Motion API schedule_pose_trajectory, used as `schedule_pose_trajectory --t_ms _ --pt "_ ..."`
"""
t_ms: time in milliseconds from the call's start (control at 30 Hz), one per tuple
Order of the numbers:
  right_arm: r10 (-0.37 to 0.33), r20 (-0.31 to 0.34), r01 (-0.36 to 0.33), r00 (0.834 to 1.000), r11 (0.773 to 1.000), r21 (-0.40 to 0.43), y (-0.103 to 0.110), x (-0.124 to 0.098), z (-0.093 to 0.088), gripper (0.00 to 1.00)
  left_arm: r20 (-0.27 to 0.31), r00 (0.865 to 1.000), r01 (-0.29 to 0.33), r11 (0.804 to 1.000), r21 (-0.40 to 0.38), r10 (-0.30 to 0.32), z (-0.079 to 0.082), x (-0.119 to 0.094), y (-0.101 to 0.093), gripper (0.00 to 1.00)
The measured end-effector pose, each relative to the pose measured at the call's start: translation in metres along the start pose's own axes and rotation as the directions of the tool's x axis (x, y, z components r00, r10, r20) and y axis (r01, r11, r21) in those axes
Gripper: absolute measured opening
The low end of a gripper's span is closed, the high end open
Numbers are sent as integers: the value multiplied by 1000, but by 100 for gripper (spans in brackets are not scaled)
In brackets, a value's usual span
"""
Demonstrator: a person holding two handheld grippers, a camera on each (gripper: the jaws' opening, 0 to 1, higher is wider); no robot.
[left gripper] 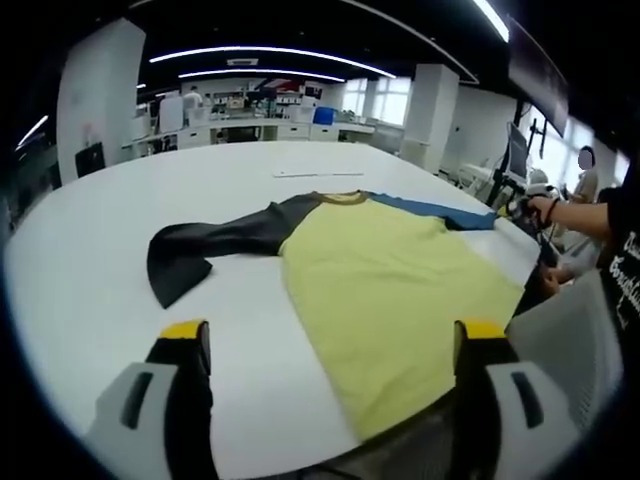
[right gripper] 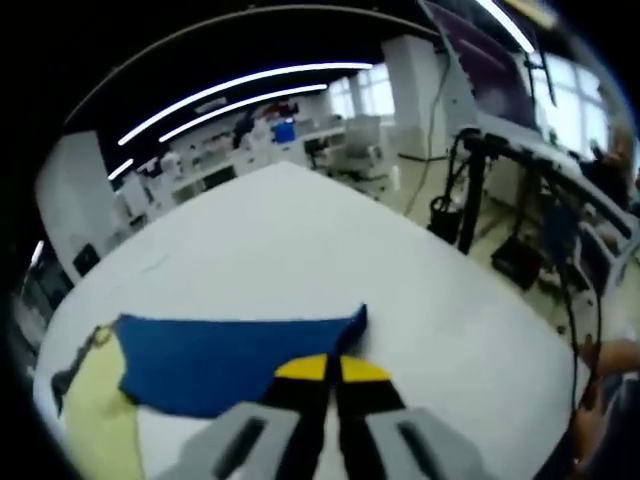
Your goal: Fold the garment on the visible template until the final outline fits inside the template.
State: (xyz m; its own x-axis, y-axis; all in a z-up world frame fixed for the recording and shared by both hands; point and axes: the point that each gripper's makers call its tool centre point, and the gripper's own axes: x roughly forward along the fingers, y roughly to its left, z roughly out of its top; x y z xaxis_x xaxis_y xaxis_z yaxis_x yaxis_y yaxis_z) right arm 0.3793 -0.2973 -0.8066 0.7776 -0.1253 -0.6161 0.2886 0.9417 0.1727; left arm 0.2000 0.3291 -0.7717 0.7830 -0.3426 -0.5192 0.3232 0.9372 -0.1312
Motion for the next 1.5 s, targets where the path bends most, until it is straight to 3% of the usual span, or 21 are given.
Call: schedule_pose_trajectory --t_ms 367,567,1000,1200,1333,1500 --pt "62 8 -61 998 994 -93 35 -4 14 0 3 1000 -12 1000 7 12 -2 -2 3 99" --pt "106 13 -104 994 989 -102 60 -6 18 0 9 1000 -8 1000 9 8 0 -2 2 98" --pt "251 -38 -254 967 957 -141 121 4 13 0 13 1000 -4 1000 -10 4 -1 -1 1 97" --pt "284 -53 -289 957 944 -160 151 1 8 0 23 1000 4 1000 -14 -4 0 -1 0 97" --pt "304 -61 -310 951 937 -162 161 12 14 0 27 1000 5 1000 -16 -5 1 -1 -1 97" --pt "339 -75 -347 938 921 -178 188 8 6 0 31 999 12 1000 -14 -12 0 -1 -3 97"
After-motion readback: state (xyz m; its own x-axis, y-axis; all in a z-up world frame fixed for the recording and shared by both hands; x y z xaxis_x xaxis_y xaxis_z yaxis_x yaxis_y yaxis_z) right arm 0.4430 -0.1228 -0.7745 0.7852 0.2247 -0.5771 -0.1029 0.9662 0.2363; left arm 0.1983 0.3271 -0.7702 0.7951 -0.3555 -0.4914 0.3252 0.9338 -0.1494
